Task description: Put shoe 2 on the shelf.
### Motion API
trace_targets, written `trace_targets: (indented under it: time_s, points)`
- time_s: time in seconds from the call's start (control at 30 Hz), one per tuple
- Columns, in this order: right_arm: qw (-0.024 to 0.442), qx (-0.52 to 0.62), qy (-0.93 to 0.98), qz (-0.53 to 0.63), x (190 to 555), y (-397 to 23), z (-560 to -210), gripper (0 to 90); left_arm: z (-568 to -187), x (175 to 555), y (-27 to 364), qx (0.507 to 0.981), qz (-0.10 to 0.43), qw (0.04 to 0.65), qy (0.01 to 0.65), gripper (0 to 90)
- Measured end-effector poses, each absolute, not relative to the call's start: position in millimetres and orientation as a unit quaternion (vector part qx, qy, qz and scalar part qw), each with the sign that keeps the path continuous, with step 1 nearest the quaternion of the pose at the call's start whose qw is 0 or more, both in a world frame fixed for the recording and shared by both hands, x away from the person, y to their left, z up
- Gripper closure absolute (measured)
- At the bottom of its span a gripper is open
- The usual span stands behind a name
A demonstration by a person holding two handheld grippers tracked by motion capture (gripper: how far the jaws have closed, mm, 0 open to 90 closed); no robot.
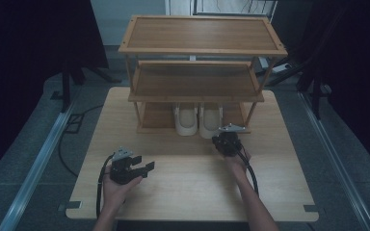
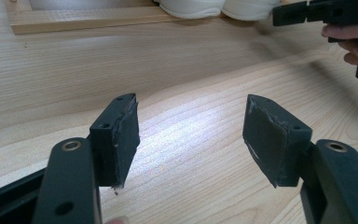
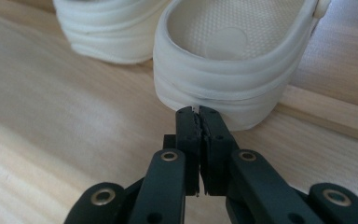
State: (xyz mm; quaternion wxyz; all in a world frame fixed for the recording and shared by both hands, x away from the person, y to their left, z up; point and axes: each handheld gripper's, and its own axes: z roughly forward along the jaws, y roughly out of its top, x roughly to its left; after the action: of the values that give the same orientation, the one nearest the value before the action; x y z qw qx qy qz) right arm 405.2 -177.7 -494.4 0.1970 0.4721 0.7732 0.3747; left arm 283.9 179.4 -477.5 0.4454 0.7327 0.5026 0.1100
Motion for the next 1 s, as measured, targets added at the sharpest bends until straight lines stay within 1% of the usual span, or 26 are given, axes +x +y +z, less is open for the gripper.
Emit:
trace_targets:
  time_s: [0.23,0.4,0.47,0.5,0.57,0.63,0.73,0.93,1.0]
  points:
    - [0.199,0.477,0.76,0.394,414,-174,-500,86.8,-477,285,180,0.729,0.107,0.449,0.506,36.3]
    - [0.2,0.473,0.76,0.399,413,-173,-501,83.7,-475,284,175,0.734,0.103,0.452,0.497,36.3]
    - [0.197,0.471,0.76,0.402,409,-175,-498,80.4,-475,285,177,0.732,0.105,0.454,0.498,36.3]
    - [0.188,0.464,0.762,0.411,404,-178,-494,77.2,-474,285,178,0.73,0.104,0.454,0.499,36.3]
    - [0.189,0.459,0.763,0.414,401,-180,-493,76.1,-475,286,180,0.727,0.104,0.453,0.504,36.3]
    - [0.192,0.446,0.768,0.418,394,-184,-490,70.0,-475,287,180,0.726,0.107,0.453,0.505,36.4]
    - [0.184,0.438,0.769,0.427,385,-190,-489,62.7,-476,288,178,0.728,0.106,0.451,0.506,36.4]
    - [0.162,0.416,0.767,0.461,365,-198,-486,57.0,-477,292,175,0.729,0.105,0.449,0.506,36.4]
    - [0.17,0.402,0.773,0.461,361,-200,-482,54.2,-476,294,176,0.725,0.106,0.453,0.507,36.4]
